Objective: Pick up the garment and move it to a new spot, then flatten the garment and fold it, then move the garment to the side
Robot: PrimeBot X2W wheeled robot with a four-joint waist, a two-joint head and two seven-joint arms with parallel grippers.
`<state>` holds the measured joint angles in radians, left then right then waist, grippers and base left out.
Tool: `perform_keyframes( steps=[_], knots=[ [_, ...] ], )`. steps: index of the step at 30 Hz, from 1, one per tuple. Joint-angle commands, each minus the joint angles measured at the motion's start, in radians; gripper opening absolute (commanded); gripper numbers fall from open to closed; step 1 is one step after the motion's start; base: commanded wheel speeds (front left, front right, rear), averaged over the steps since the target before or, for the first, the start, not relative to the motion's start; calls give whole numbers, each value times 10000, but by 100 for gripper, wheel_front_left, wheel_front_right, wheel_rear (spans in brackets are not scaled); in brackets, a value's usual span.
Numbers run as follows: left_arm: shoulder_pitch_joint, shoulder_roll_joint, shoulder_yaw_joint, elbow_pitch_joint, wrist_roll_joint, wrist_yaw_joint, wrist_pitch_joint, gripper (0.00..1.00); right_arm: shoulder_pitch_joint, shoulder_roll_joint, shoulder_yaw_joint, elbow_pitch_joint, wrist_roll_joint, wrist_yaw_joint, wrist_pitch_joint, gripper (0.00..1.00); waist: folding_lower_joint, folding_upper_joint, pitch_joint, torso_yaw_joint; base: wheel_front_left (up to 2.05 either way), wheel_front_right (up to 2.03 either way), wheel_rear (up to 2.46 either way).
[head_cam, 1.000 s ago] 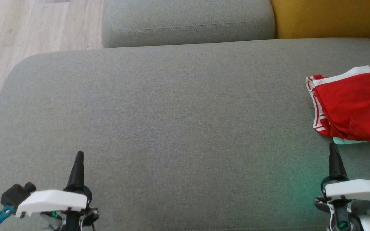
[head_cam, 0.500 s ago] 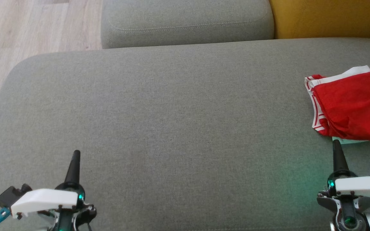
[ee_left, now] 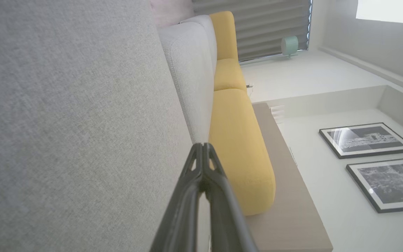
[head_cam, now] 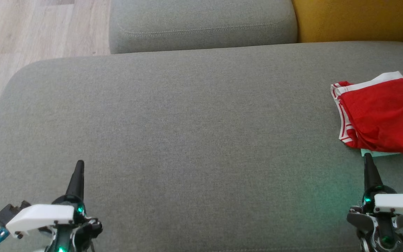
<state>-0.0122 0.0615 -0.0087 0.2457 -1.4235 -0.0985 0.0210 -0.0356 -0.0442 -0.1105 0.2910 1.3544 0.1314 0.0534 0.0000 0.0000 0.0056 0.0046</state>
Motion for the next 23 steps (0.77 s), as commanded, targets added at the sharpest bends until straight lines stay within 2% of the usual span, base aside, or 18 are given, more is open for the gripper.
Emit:
perform_keyframes(
  steps=[1, 18, 23],
  knots=[
    [-663, 187, 447, -250, -341, -114, 100, 0, -616, -54, 108, -425, 392, -6, 112, 0, 0, 0, -2, -4, 0, 0, 0],
    [-925, 174, 828, -24, -2183, -322, 603, 0, -723, -60, -33, -463, 2541, -7, 599, 0, 0, 0, -24, -46, 0, 0, 0],
    [-927, 158, 851, -23, -2163, -322, 622, 0, -723, -60, -33, -463, 2541, -7, 599, 0, 0, 0, -24, -46, 0, 0, 0]
  ],
)
